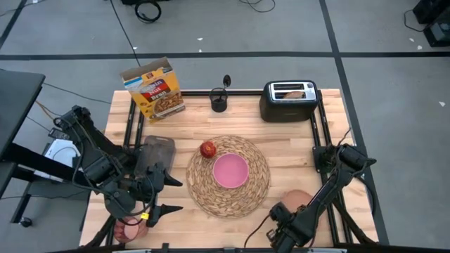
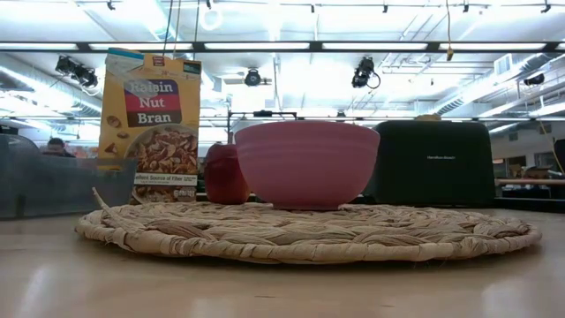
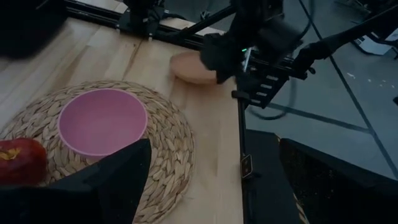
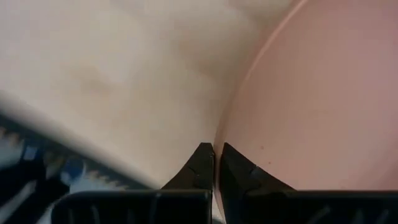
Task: Arrange a breakfast setting
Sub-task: Put the brown plate on the brown placemat
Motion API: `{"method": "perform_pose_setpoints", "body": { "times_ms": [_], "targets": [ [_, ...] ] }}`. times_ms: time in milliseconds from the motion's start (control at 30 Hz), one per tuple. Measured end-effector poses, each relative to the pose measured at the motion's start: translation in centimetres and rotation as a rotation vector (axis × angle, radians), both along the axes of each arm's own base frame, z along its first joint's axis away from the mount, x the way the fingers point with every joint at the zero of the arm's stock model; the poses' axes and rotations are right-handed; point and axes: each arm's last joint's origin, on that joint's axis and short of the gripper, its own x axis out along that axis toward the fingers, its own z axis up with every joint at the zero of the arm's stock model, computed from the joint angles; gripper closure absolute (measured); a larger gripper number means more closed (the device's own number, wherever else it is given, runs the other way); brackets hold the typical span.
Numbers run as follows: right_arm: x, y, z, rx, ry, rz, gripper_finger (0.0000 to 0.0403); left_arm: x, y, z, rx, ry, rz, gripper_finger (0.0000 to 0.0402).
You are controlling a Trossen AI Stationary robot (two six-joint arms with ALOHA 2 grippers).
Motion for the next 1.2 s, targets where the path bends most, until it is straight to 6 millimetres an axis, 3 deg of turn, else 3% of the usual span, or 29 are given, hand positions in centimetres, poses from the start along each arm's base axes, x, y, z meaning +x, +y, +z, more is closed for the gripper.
{"method": "perform_pose_setpoints", "body": {
  "times_ms": [133, 333, 400, 533, 700, 900, 1033, 1200],
  "targets": [
    [1.3, 1.4, 2.2, 0.067, -0.131, 0.317, 0.0391, 0.0, 0.0, 0.0, -0.004, 0.0, 0.002, 0.0044],
    [3.3, 4.1, 3.6, 0.113, -0.443, 0.981, 0.0392, 0.0, 0.0, 0.0, -0.019, 0.0, 0.009, 0.0044],
    [3.7, 4.5, 4.1, 0.088, -0.508, 1.123, 0.0392, 0.0, 0.0, 0.0, -0.036, 0.001, 0.017, 0.0044],
    [4.9, 3.6, 4.6, -0.009, -0.521, 1.258, 0.0392, 0.0, 0.0, 0.0, -0.044, 0.0, 0.02, 0.0044],
    [6.6, 2.9, 5.3, -0.143, -0.591, 1.624, 0.0392, 0.1, 0.0, 0.1, -0.053, -0.003, 0.024, 0.0044],
    [9.4, 0.2, 5.3, -0.349, -0.581, 1.898, 0.0392, 0.5, 0.5, 0.1, -0.088, -0.002, 0.066, 0.0044],
    [11.6, -1.9, 4.3, -0.436, -0.601, 1.989, 0.0392, 0.8, 0.8, 0.1, -0.098, -0.001, 0.085, 0.0044],
    [14.0, -5.1, 2.4, -0.493, -0.657, 1.958, 0.0392, 1.2, 1.2, 0.1, -0.103, -0.002, 0.111, 0.0044]
  ]
}}
